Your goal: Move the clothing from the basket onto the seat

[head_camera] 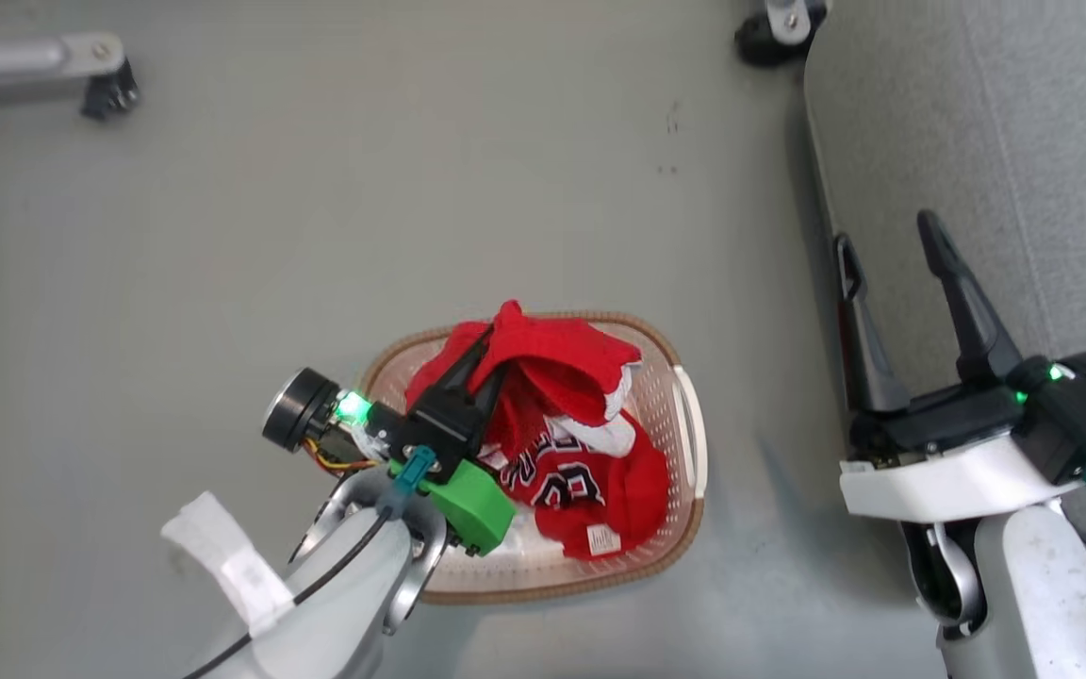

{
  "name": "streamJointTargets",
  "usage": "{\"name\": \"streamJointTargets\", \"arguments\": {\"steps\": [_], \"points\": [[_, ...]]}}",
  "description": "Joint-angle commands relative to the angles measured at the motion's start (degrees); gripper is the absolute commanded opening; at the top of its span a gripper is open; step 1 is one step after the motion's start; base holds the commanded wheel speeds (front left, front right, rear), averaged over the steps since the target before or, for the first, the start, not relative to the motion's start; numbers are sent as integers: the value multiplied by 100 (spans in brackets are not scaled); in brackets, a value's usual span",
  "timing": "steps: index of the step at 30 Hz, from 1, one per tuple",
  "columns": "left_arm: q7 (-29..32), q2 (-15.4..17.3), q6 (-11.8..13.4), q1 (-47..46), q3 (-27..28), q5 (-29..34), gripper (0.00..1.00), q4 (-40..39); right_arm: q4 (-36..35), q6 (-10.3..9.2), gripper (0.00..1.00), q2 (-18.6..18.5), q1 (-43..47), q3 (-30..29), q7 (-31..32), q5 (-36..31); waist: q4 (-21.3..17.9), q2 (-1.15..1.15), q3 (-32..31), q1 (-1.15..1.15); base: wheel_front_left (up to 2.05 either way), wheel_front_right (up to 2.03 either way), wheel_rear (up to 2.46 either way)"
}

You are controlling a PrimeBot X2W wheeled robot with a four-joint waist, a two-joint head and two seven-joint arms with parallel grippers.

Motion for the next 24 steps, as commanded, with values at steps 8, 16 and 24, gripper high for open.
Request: {"name": "streamJointTargets", "arguments": {"steps": [8, 16, 24], "points": [[-20, 100, 64, 797, 753, 322, 0, -991, 140, -8, 100, -23, 587, 145, -26, 115, 96, 0, -1463, 1, 0, 0, 0], [-20, 91, -8, 1176, 1208, 554, 0, -1611, 222, -8, 100, -23, 921, 303, -26, 161, 79, 0, -1852, 1, 0, 0, 0], [-13, -14, -176, 1166, 1431, 714, 0, -1979, 206, -8, 100, -22, 946, 478, -26, 103, 133, 0, -1894, 1, 0, 0, 0]]}}
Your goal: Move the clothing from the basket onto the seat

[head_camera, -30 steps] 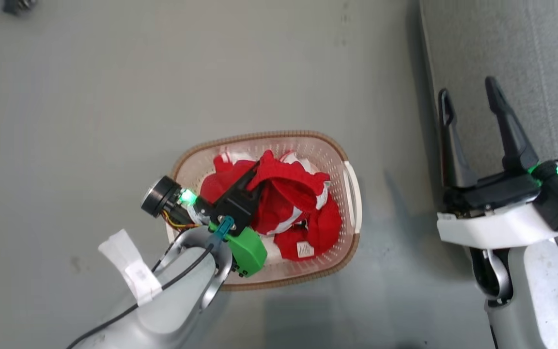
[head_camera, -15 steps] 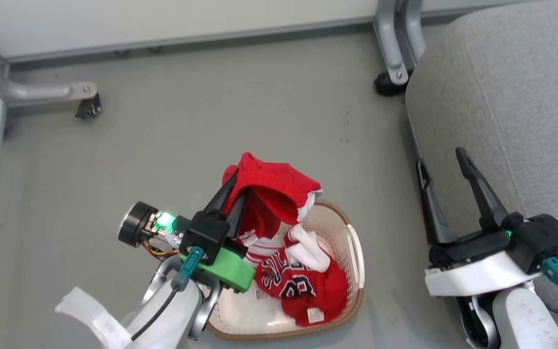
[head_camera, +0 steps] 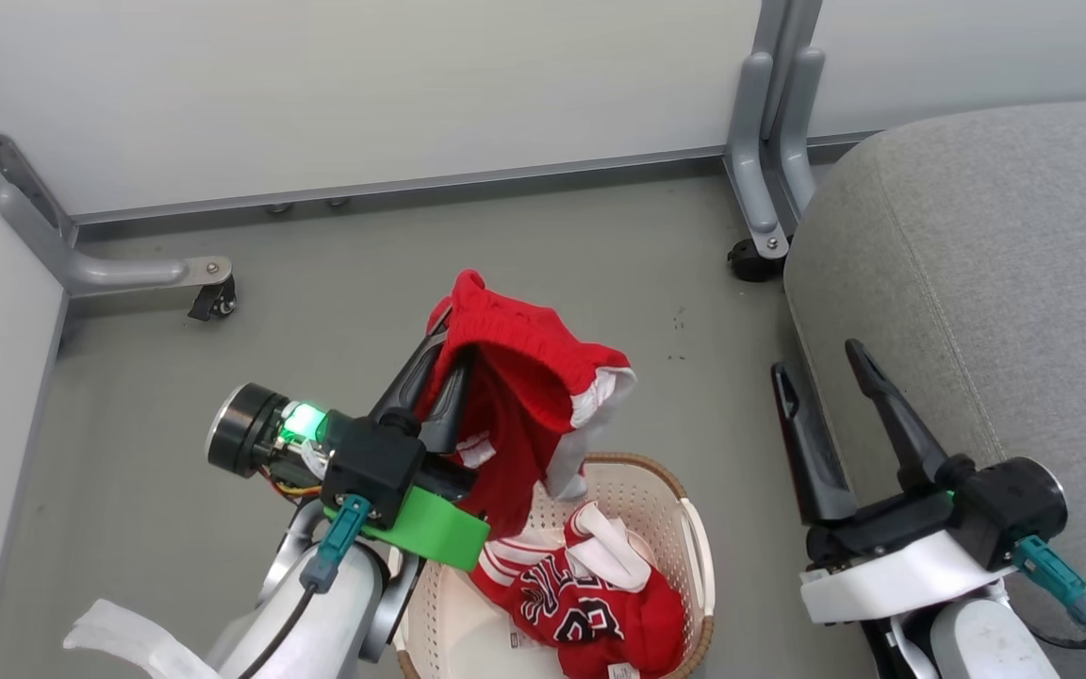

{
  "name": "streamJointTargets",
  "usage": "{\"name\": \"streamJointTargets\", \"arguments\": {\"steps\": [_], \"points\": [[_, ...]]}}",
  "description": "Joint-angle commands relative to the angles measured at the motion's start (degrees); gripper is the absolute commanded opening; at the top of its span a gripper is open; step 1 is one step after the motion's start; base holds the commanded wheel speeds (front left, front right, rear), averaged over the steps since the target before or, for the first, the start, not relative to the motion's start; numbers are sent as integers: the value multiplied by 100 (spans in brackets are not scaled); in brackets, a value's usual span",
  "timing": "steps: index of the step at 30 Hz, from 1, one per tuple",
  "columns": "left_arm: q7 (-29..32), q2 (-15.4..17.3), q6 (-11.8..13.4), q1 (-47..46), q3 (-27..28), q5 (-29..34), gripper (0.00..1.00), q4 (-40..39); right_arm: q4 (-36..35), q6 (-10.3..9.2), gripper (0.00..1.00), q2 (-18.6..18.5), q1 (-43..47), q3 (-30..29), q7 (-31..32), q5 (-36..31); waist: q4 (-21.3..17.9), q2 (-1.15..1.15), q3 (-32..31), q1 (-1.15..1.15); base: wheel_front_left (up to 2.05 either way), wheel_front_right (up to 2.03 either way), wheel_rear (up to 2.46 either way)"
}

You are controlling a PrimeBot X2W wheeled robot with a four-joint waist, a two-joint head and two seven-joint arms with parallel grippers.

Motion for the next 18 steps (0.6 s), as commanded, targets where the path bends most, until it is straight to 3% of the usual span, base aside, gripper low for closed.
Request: {"name": "streamJointTargets", "arguments": {"steps": [1, 18], "points": [[-3, -12, -46, -16, 50, 32, 0, -29, -7, -8, 100, -21, 26, 68, -26, -38, 25, 0, 31, 1, 0, 0, 0], [-3, -299, -556, -440, -127, 218, 0, -203, 383, -8, 100, -24, -373, 1070, -26, -3, 168, 0, 370, 1, 0, 0, 0]]}}
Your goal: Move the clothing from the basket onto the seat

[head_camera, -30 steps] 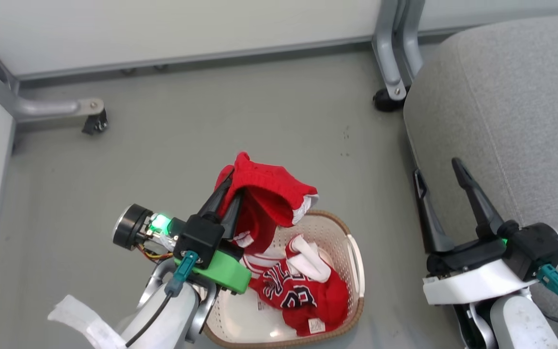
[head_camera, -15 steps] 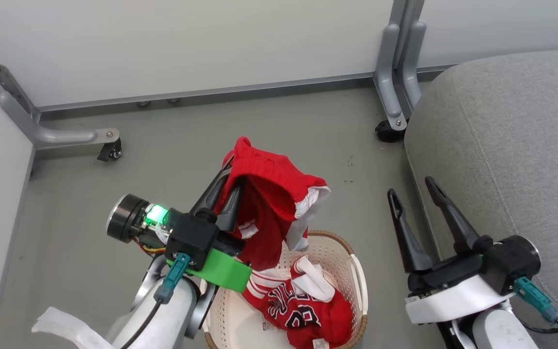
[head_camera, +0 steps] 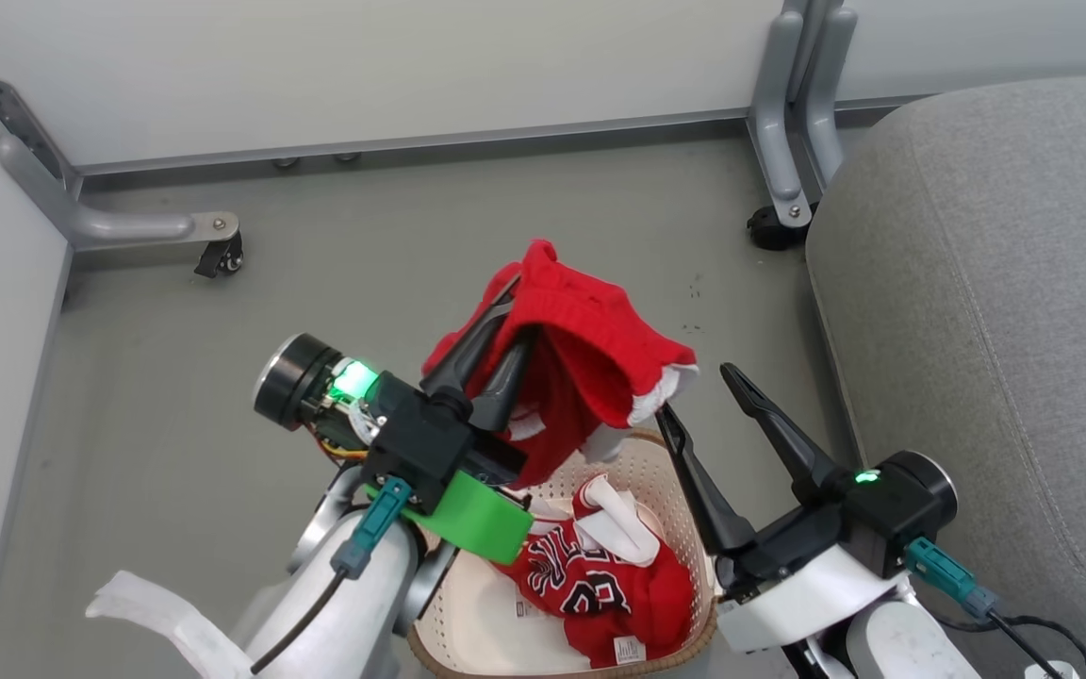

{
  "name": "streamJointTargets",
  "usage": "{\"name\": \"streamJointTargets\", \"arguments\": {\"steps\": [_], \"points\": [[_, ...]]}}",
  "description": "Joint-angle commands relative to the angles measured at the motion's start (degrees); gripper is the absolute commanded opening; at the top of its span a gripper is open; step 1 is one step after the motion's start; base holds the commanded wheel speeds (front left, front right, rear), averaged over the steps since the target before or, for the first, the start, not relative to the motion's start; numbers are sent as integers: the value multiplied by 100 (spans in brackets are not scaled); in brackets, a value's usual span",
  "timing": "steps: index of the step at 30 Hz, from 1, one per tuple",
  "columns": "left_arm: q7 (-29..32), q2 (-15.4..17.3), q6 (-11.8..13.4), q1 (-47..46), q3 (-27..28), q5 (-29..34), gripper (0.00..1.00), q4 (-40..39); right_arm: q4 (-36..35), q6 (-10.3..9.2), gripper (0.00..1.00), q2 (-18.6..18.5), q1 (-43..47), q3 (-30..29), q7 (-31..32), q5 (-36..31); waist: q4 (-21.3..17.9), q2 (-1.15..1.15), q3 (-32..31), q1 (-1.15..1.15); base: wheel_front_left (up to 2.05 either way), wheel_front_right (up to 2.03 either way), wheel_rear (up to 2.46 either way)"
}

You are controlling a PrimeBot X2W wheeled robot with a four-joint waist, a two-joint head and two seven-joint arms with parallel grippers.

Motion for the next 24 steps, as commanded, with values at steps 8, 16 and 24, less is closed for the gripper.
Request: {"name": "streamJointTargets", "arguments": {"steps": [8, 16, 24], "points": [[-3, -139, -224, -193, -224, -33, 0, 57, 131, -8, 100, -46, -247, 49, -27, -85, 91, 0, 169, 0, 0, 0, 0], [-3, -210, -322, -254, -444, -89, 0, 70, 387, -8, 43, -214, -264, 199, -26, -76, 188, 0, 215, 0, 0, 0, 0], [3, -176, -336, -239, -535, -145, 0, 75, 497, -8, 0, -303, -190, 229, -26, -62, 239, 0, 199, 0, 0, 0, 0]]}}
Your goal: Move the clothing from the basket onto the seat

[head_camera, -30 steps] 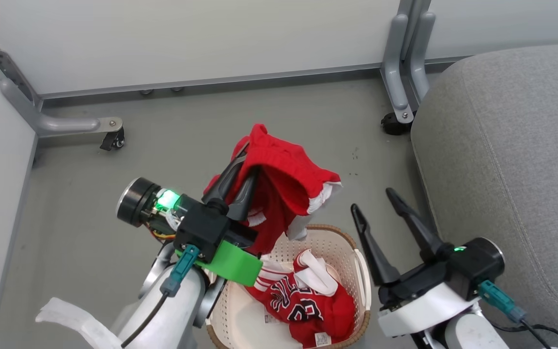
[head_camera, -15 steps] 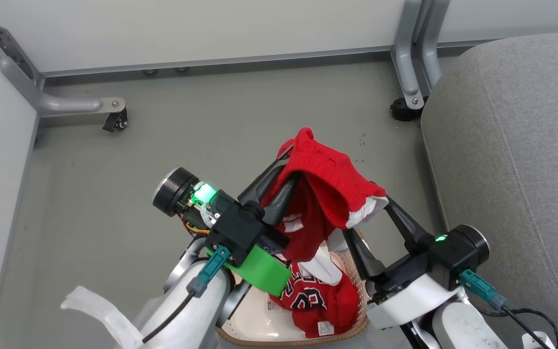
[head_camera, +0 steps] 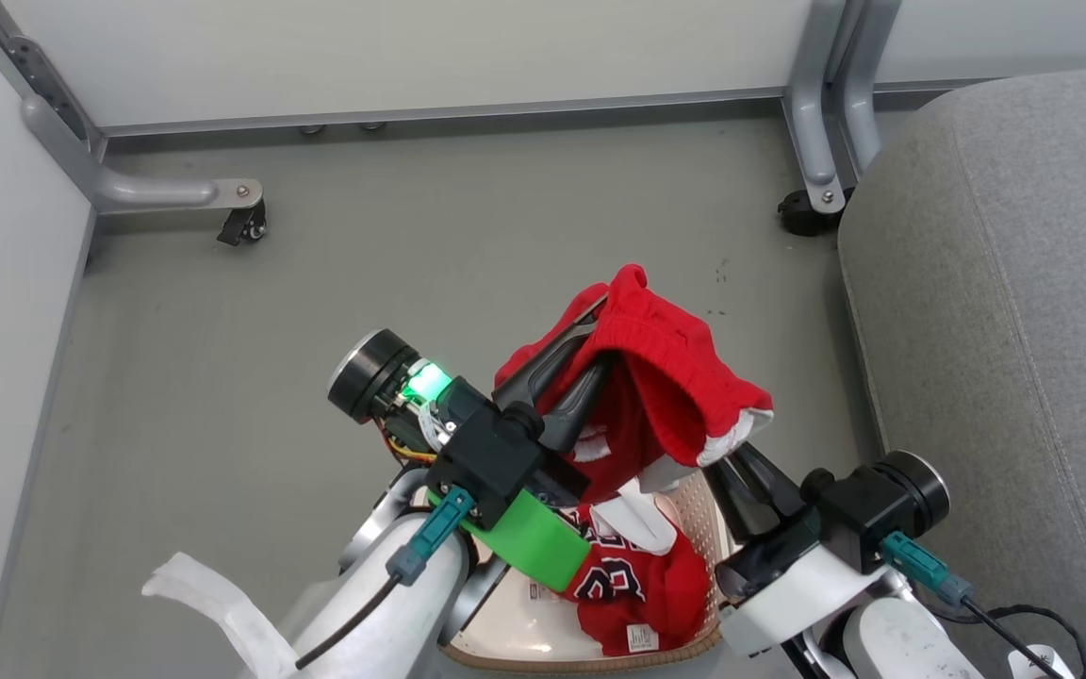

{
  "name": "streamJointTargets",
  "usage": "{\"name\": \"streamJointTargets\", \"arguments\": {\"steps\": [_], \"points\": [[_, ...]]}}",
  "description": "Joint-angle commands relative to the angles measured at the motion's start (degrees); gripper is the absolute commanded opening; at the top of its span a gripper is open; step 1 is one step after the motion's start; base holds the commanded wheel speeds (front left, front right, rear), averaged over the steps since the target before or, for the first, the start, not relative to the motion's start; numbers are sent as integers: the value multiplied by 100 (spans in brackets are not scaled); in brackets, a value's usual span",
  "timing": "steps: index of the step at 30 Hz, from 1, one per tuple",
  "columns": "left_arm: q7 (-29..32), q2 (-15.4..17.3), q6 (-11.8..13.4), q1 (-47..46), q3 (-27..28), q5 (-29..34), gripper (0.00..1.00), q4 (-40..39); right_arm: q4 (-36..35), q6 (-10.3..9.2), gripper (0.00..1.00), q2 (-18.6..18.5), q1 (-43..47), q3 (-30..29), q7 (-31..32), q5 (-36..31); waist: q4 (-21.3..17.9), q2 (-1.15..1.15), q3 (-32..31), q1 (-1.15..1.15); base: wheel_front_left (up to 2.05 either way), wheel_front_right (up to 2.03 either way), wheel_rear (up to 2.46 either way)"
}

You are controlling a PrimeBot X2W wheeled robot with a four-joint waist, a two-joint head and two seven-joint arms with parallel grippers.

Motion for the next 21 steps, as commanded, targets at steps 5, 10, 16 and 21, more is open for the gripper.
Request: {"name": "streamJointTargets", "arguments": {"steps": [5, 10, 16, 21], "points": [[13, 39, -5, 11, -33, -77, 0, 78, 42, -8, 0, -52, 95, 4, -26, 25, 3, 0, -63, 0, 0, 0, 0], [22, 57, 33, 26, -51, -118, 0, 114, 41, -8, 0, -77, 107, 14, -26, 58, -10, 0, -90, 0, 0, 0, 0], [73, 87, 51, 58, -45, -183, 54, 114, 3, -8, 0, -85, 105, 1, -26, 66, -18, 0, -66, 0, 0, 0, 0], [155, 145, 21, 80, -100, -197, 100, 124, -15, -8, 0, -85, 102, 2, -26, 76, -13, 0, -29, 0, 0, 0, 0]]}}
